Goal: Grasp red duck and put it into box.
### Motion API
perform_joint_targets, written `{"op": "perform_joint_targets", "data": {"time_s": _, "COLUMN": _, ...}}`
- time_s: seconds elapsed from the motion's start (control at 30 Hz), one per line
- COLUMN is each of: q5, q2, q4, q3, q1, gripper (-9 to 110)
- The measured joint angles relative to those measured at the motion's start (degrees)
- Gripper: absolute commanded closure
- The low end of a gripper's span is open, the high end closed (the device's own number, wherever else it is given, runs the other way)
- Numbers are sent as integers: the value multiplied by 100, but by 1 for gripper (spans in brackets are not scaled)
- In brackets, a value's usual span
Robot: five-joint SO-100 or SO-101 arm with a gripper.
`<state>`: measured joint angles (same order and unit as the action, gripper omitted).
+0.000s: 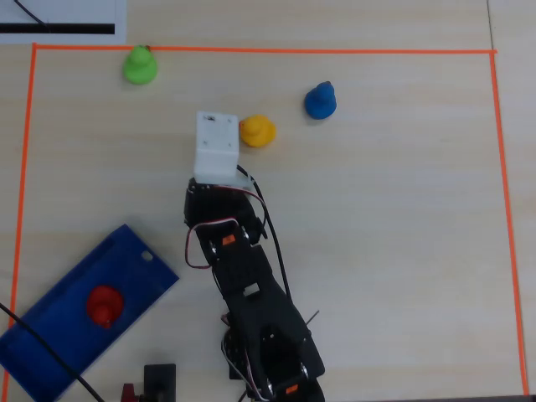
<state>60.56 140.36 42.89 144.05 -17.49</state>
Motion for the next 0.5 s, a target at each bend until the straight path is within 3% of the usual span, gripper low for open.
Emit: {"op": "perform_joint_targets", "data": {"time_s": 0.5, "q5": 334, "q2": 4509, "q4": 598, "q3": 2936, "q1": 1705, "gripper": 101}}
